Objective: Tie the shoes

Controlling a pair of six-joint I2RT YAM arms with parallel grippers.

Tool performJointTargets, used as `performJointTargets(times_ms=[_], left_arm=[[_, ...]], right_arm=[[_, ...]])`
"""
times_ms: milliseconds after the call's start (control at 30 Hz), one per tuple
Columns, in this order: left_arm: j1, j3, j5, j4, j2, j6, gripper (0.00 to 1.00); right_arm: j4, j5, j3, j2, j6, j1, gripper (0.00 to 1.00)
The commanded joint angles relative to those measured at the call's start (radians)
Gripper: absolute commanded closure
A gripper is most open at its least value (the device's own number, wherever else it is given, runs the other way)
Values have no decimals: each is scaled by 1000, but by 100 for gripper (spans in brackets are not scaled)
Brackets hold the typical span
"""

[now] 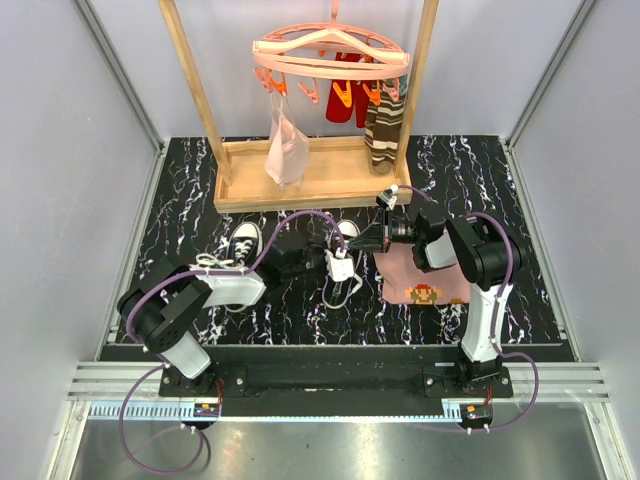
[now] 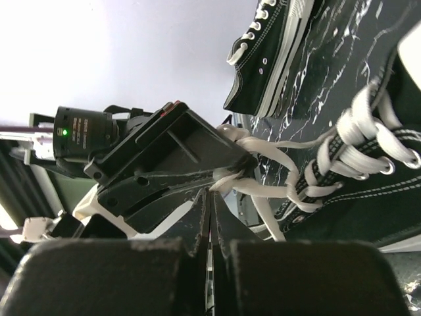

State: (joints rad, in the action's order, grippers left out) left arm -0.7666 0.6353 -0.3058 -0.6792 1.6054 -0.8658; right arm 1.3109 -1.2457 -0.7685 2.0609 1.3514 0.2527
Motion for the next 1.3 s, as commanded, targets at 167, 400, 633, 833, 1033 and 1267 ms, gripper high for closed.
performJointTargets(times_ms=[167,400,633,833,1033,1267], left_arm=[[4,21,7,-3,-42,8,69],[10,9,-21,64,-96,7,73],[12,15,-35,53,-78,-1,90],[12,24,-49,38,-56,-16,96],[12,21,-55,32,-52,-21,99],[12,20,-52,30,-53,-25,99]], right_arm=[[-19,15,18,-79,-115,-12,100],[-120,15,31,-119,-199,-18,100],[-505,80,-32,-208,-499,-16,51],[-831,111,-147,-210,-721,5,39],[-817,92,-218,-130,-661,19,45],[-671,66,-201,-82,-522,45,48]])
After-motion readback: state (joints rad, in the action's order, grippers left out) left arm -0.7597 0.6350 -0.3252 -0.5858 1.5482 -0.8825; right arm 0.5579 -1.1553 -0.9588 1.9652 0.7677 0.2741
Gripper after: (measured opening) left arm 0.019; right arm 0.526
